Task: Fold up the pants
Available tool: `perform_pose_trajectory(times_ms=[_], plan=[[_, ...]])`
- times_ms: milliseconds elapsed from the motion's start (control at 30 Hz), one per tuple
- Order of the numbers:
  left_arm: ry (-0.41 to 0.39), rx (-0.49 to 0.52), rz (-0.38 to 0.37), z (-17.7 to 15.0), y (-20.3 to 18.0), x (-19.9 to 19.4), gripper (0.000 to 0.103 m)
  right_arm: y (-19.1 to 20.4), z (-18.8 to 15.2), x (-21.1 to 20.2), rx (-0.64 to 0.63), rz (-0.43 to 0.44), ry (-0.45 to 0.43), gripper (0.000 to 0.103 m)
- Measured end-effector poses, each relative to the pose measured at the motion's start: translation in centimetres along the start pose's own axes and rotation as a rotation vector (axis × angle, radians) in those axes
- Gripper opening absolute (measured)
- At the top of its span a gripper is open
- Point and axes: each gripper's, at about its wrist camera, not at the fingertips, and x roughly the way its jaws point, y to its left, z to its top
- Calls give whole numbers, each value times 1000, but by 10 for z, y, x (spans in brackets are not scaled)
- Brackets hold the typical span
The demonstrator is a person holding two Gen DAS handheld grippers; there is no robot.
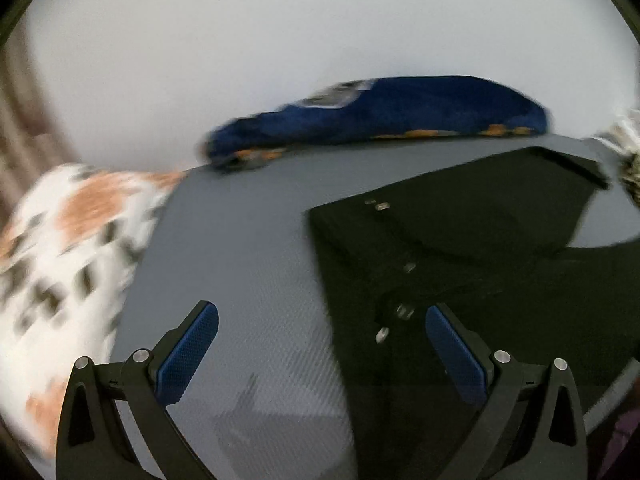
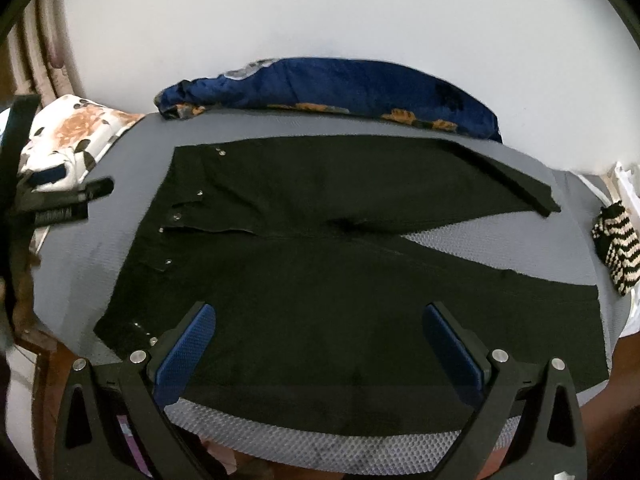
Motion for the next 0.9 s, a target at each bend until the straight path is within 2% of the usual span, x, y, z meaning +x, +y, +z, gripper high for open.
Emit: perform_pose_trajectory(times_ms=[67,100,233,267,333,500,600,700,733,800,900], plan=[[19,34,-2,16,9,26,98,-3,1,7,9,-4,17,103],[37,48,-6,25,13,43,93,-5,2,12,13,-6,27,103],[160,17,-131,52,34,110,45,-12,7,25,22,-21,43,103],[188,20,-130,57,37,127,42,-13,8,26,24,-24,45,103],[215,31,-126,63,40,150,40,-19,11,31,37,-30,49,103],[239,-12,-256,77,44,186,40,-32,14,49,67,-45,86,103],[272,-22,-295,81,47,206,40,-38,16,59,82,-47,106,103],[278,-139,-390,80,65,213,37,-38,22,68,78,-53,114,103],[266,-173,-399,79,69,210,30,-37,25,71,75,-54,116,103],[230,-170,-375,75,69,201,23,-38,30,77,73,-44,121,103],[172,-174,-342,70,62,177,17,-47,49,88,112,0,122,103]])
